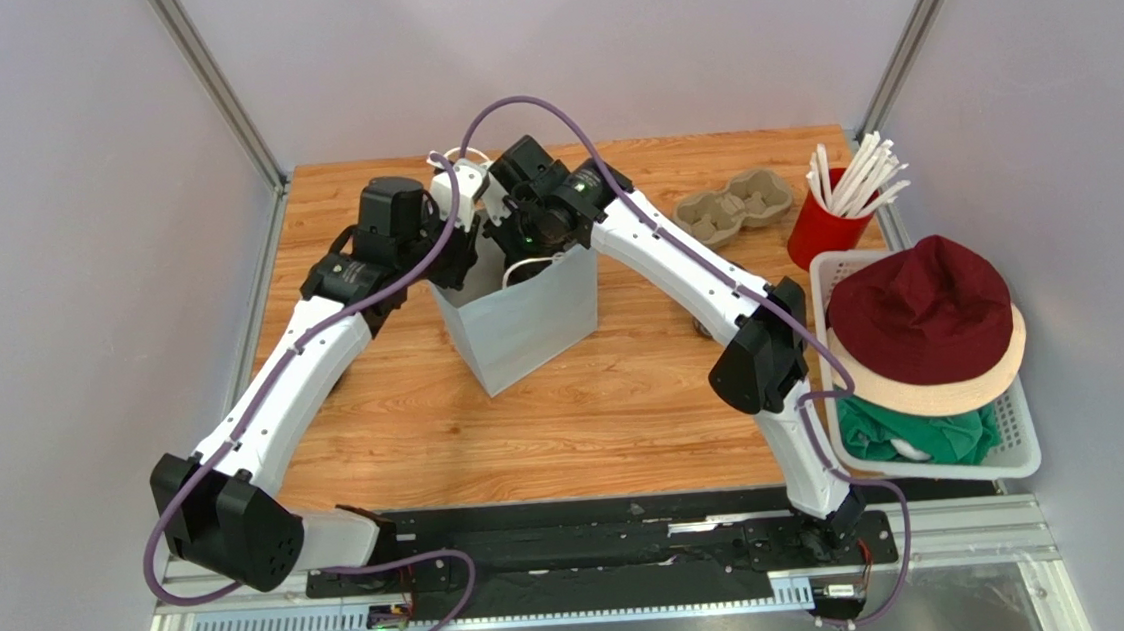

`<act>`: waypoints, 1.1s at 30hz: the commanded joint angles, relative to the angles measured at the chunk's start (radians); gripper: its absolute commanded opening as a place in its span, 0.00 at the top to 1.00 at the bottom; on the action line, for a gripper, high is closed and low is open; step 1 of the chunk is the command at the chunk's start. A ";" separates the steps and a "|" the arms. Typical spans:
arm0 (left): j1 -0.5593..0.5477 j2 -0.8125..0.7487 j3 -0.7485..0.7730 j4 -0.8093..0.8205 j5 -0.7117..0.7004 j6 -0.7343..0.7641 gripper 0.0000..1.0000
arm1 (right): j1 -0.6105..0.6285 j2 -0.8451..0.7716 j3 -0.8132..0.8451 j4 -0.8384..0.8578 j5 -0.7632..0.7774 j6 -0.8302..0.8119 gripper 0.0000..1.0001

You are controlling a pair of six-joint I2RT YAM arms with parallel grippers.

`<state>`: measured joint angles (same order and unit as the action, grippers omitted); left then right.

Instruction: Pack the takeout coffee

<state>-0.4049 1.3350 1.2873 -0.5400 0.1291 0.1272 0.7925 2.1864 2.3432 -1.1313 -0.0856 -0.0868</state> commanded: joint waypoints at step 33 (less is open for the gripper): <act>0.104 0.081 0.026 0.259 0.276 -0.258 0.71 | -0.065 -0.080 -0.081 -0.002 -0.115 -0.048 1.00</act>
<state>-0.3008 1.3891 1.2728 -0.3092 0.3267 -0.1047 0.7315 2.1696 2.2631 -1.1473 -0.1825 -0.1211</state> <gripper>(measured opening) 0.295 0.024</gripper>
